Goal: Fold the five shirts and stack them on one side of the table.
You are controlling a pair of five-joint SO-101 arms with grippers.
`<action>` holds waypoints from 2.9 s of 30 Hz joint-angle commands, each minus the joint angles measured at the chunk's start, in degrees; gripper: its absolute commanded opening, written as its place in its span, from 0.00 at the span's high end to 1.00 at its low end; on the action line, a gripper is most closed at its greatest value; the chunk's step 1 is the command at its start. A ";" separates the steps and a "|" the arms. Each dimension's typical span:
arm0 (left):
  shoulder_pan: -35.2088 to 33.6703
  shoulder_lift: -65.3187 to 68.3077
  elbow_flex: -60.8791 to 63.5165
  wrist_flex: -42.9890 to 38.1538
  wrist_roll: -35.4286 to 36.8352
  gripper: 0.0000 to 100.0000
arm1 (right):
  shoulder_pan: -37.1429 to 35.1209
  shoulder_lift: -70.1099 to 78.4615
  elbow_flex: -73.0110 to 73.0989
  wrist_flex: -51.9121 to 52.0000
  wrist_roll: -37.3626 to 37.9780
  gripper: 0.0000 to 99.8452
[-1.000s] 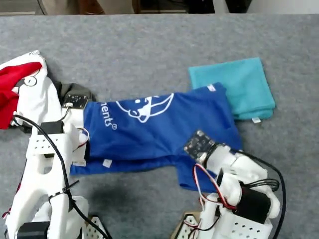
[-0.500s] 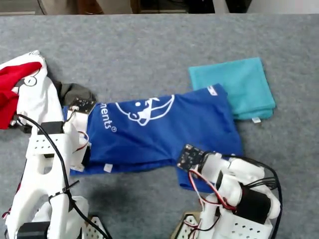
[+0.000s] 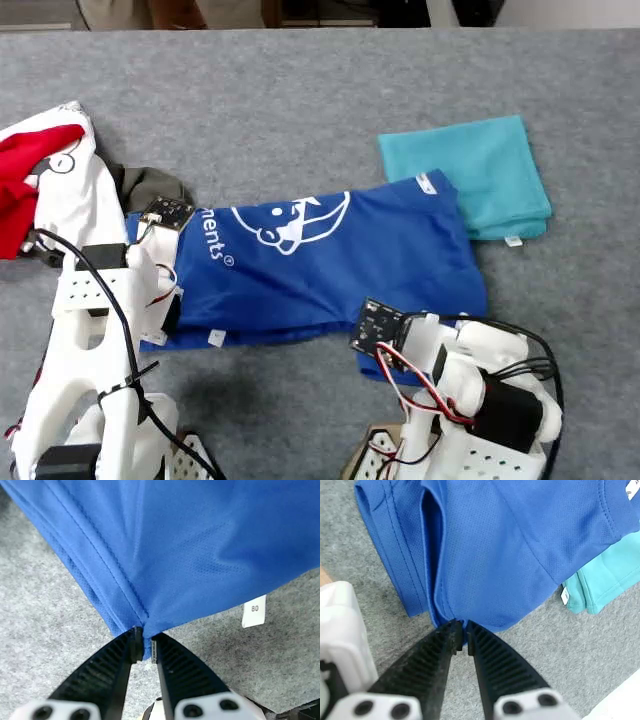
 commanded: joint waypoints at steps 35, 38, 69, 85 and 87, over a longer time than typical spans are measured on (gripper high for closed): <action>-6.68 -0.92 -19.08 13.71 5.80 0.85 | -0.84 0.48 -4.70 1.85 6.77 0.77; -4.57 -0.75 -23.47 12.31 9.67 0.99 | -1.71 0.66 -2.68 -7.03 2.29 1.00; -6.15 40.40 -31.47 -17.67 28.66 0.98 | -8.75 87.08 -33.89 -53.19 -35.16 1.00; -6.95 40.31 -43.25 -7.03 28.22 0.98 | -6.02 83.03 -46.46 -41.14 -34.73 1.00; -8.09 40.13 -50.37 -1.76 28.40 0.98 | -6.02 79.52 -47.25 -39.12 -34.64 1.00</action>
